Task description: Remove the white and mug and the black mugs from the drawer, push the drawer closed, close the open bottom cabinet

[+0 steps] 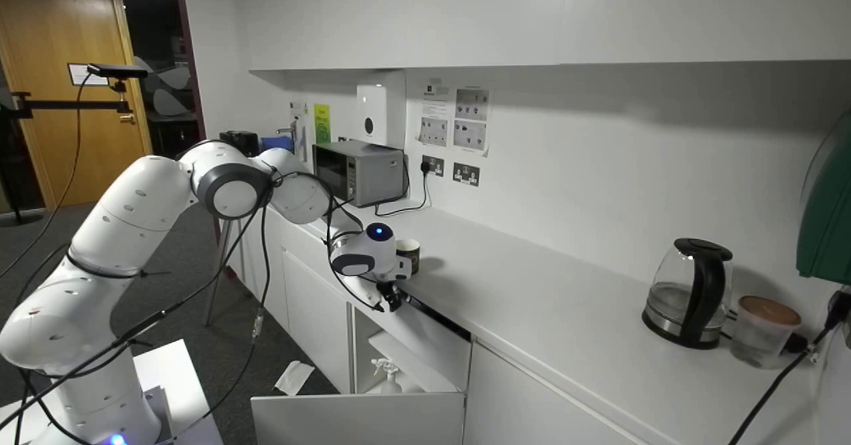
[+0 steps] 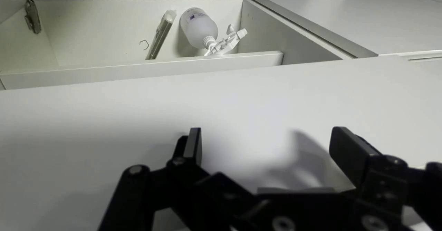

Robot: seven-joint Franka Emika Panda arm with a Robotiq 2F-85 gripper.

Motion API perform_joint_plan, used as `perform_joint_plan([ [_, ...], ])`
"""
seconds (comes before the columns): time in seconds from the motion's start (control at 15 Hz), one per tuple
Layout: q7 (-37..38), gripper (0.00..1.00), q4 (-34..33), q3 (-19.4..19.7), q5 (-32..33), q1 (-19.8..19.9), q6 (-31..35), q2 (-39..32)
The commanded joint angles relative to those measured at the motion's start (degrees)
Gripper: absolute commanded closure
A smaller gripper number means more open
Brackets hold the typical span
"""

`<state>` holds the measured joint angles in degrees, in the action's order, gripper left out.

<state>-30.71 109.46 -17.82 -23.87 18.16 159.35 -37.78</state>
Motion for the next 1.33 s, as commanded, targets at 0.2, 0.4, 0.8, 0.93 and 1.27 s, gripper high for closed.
perform_joint_plan([
  [0.2, -1.09, 0.0, -3.76, -2.38, 1.83, 1.56, -0.45, -2.26],
  [0.4, -0.59, 0.0, -1.6, -1.89, 2.61, 1.33, -0.52, -0.92],
  [0.8, 1.23, 0.0, 8.07, -1.16, 1.88, 2.95, -1.32, 5.02],
  [0.93, 2.58, 0.0, 12.87, -0.91, 1.03, 3.79, -2.07, 8.47],
  [1.27, 9.76, 0.0, 23.66, 3.2, 0.27, 2.0, -2.97, 18.12],
])
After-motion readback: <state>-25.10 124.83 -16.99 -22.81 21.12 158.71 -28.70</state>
